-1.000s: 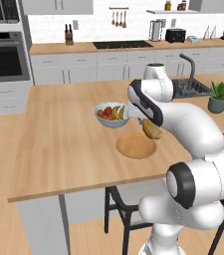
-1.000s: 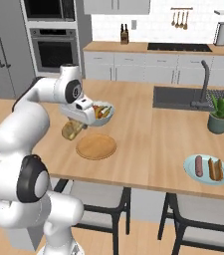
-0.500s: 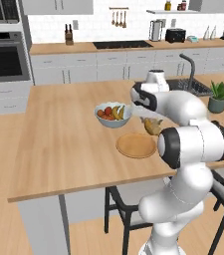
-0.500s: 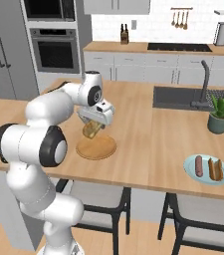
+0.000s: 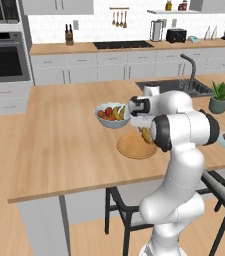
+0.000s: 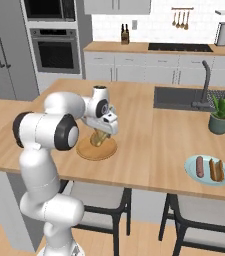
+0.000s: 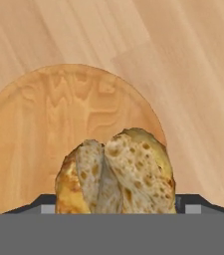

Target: Place one bun and one sausage from the bowl on each plate.

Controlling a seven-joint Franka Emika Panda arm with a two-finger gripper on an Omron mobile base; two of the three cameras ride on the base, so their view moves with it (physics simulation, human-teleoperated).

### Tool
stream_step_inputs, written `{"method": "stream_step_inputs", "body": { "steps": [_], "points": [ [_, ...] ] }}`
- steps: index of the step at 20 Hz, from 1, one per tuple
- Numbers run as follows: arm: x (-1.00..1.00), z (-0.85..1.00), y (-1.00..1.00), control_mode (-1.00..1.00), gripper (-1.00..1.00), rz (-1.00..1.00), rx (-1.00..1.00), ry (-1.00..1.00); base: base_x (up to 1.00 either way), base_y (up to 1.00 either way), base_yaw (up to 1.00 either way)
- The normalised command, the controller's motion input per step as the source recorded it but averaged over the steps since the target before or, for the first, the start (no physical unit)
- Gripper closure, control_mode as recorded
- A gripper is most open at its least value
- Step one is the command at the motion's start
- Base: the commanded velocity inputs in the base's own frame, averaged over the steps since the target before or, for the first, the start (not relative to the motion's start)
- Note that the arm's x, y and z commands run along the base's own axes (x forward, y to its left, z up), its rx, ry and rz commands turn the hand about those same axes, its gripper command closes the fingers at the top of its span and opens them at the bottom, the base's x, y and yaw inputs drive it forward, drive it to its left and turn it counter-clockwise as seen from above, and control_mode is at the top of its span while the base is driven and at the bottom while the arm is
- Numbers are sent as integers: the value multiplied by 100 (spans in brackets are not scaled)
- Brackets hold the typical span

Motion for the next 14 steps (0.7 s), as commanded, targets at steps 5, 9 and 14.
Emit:
{"method": "stream_step_inputs", "body": {
  "steps": [5,9,14],
  "points": [
    [1,-44,0,-100,100,0,0,7,0,0,0],
    [0,-40,0,-100,100,0,0,3,0,0,0],
    [2,-26,0,-100,100,0,0,0,0,0,0]
  ]
}}
